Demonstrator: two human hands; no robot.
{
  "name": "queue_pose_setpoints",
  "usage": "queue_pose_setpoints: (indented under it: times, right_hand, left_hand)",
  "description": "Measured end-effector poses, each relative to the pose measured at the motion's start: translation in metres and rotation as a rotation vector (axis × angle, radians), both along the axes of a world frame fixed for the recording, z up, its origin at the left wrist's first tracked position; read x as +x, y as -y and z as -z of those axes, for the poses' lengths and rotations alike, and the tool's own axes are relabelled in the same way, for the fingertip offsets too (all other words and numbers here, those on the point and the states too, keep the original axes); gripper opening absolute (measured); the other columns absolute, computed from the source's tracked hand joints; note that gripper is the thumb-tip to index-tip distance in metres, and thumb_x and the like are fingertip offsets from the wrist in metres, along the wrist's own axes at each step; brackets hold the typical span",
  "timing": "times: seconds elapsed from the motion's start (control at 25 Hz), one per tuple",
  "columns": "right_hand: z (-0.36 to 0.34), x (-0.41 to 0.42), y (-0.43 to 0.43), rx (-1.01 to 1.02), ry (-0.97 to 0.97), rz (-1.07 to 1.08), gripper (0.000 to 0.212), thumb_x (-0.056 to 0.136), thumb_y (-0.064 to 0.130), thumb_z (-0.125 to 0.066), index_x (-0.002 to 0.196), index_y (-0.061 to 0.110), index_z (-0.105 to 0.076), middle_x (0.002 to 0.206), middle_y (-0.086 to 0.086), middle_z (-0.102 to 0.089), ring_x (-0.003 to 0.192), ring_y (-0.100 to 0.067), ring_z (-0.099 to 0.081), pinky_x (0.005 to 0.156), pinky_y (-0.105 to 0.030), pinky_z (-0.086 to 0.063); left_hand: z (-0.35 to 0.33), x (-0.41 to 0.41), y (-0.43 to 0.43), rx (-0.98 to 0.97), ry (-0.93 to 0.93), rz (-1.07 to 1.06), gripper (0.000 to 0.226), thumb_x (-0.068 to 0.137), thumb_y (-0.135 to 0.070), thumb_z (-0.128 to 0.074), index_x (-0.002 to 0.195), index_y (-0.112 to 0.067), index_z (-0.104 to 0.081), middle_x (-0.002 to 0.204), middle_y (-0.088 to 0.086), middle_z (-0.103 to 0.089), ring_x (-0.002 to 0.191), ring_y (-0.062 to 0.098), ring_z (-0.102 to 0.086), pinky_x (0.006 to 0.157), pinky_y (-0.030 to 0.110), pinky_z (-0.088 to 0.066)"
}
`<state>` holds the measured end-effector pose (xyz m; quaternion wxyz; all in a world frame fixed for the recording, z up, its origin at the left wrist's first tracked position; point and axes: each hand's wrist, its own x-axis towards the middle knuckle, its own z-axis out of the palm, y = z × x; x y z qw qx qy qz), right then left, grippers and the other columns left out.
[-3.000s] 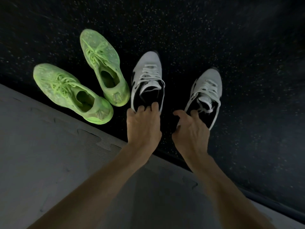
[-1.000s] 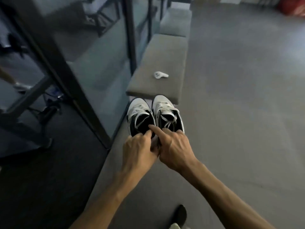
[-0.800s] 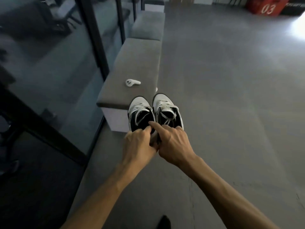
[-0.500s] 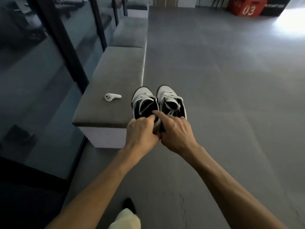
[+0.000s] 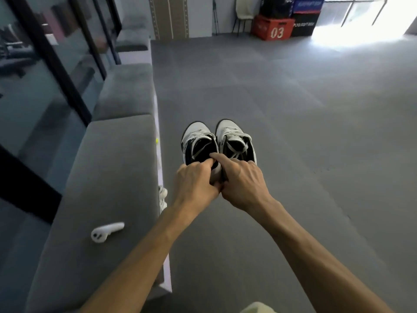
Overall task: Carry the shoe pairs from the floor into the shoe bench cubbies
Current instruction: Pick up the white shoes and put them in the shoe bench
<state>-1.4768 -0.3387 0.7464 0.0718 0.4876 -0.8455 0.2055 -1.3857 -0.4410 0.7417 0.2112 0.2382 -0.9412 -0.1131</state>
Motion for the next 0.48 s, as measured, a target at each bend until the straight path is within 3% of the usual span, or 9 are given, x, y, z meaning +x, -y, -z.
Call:
queue_pose_setpoints:
  times: [0.2, 0.48]
  right_hand:
    - [0.029, -0.154, 0.094, -0.041, 0.035, 0.006, 0.071, 0.066, 0.016, -0.055, 0.134, 0.032, -0.045, 0.094, 0.001, -0.069, 0.083, -0.025, -0.063, 0.069, -0.037, -0.039]
    - [0.029, -0.400, 0.232, -0.031, 0.046, -0.107, 0.069, 0.067, 0.015, -0.056, 0.134, 0.029, -0.046, 0.089, 0.001, -0.067, 0.077, -0.026, -0.061, 0.065, -0.036, -0.039]
  left_hand:
    - [0.014, -0.152, 0.094, -0.064, 0.046, 0.031, 0.032, 0.077, -0.038, -0.067, 0.105, -0.023, -0.062, 0.074, -0.004, -0.067, 0.073, 0.020, -0.063, 0.064, 0.028, -0.031]
    - [0.015, -0.384, 0.219, -0.025, 0.065, -0.092, 0.033, 0.077, -0.035, -0.067, 0.108, -0.024, -0.061, 0.073, -0.004, -0.065, 0.073, 0.022, -0.062, 0.061, 0.032, -0.034]
